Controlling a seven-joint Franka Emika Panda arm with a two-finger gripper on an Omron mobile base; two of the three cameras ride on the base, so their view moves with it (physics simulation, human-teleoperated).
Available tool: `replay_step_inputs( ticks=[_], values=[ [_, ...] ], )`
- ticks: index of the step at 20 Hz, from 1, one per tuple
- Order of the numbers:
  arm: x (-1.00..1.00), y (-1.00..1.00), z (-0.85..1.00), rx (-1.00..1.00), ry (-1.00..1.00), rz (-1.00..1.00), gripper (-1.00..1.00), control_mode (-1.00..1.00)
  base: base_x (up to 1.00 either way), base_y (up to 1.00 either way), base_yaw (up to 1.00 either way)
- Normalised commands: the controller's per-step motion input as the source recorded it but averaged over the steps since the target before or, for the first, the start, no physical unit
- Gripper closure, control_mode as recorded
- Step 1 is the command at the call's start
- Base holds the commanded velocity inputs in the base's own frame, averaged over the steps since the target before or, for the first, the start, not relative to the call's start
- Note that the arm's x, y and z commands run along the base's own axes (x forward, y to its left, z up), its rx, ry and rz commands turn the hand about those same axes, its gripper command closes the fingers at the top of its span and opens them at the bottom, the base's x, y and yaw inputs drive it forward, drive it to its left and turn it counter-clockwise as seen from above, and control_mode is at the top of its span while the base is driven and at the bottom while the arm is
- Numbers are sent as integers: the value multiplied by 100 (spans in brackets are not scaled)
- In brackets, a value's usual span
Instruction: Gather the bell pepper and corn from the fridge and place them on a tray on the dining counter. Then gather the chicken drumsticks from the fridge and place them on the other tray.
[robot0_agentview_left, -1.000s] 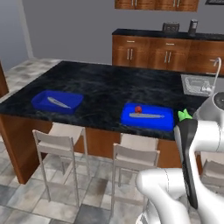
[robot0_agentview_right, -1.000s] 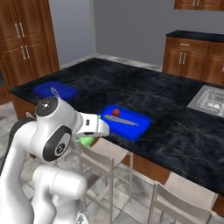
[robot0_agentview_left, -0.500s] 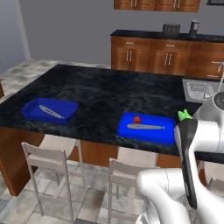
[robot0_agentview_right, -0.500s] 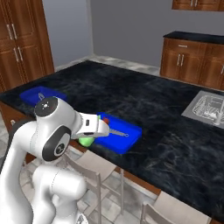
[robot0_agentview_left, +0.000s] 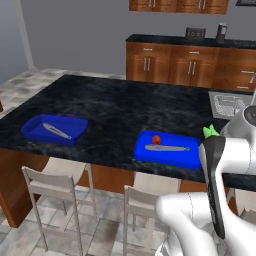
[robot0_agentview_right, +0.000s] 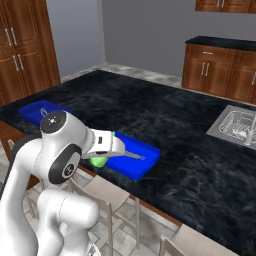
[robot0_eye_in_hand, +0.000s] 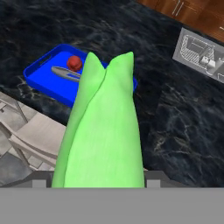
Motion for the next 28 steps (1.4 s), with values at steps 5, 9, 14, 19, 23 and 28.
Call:
replay_step_inputs(
  ticks=[5,9,14,19,23,28],
  values=[
    [0,0,0,0,0,0,100,100,0,0,0],
    [0,0,0,0,0,0,100,100,0,0,0],
    [2,0,0,0,4,10,100,-100,0,0,0],
    [7,0,0,0,7,26,100,-100,0,0,0],
    [40,4,0,0,14,20,100,-100,0,0,0],
    [49,11,-5,-3,6,13,100,-100,0,0,0]
  ],
)
